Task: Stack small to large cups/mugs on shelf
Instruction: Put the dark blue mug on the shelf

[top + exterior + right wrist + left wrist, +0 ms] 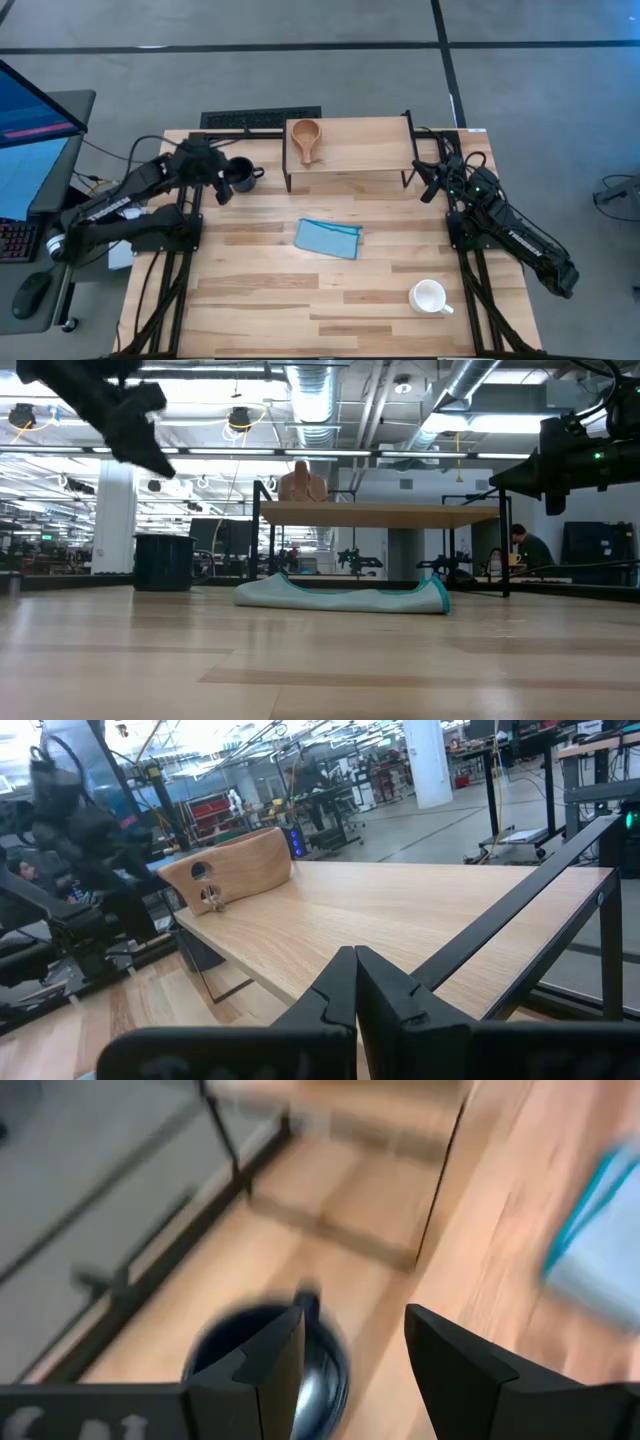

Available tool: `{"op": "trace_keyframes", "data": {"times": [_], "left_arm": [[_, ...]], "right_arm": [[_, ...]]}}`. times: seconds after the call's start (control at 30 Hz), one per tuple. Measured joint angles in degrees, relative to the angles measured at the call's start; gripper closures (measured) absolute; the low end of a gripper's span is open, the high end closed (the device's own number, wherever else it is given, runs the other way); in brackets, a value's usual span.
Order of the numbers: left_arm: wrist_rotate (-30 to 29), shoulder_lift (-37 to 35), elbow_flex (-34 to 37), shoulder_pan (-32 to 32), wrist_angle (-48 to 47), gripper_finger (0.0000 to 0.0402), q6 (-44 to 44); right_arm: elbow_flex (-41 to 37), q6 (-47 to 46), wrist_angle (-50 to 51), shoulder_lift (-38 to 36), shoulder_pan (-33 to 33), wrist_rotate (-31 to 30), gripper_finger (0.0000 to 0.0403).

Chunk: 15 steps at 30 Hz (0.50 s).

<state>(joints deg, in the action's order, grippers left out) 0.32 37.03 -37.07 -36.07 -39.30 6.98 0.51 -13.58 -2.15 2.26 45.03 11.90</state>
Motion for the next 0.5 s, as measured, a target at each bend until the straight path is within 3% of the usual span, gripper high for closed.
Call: {"op": "trace_keyframes", "data": {"times": [0.3, 0.5], "left_arm": [[-1.4, 11.5, -3.2, 0.0, -1.5, 0.0235, 0.9], [-4.1, 19.0, -6.3, 0.0, -8.2, 0.0235, 0.8]], "right_arm": [[0.0, 0.0, 0.0, 0.0, 0.0, 0.0, 0.0377], [0.0, 0.0, 0.0, 0.0, 0.0, 0.0, 0.0377]]}}
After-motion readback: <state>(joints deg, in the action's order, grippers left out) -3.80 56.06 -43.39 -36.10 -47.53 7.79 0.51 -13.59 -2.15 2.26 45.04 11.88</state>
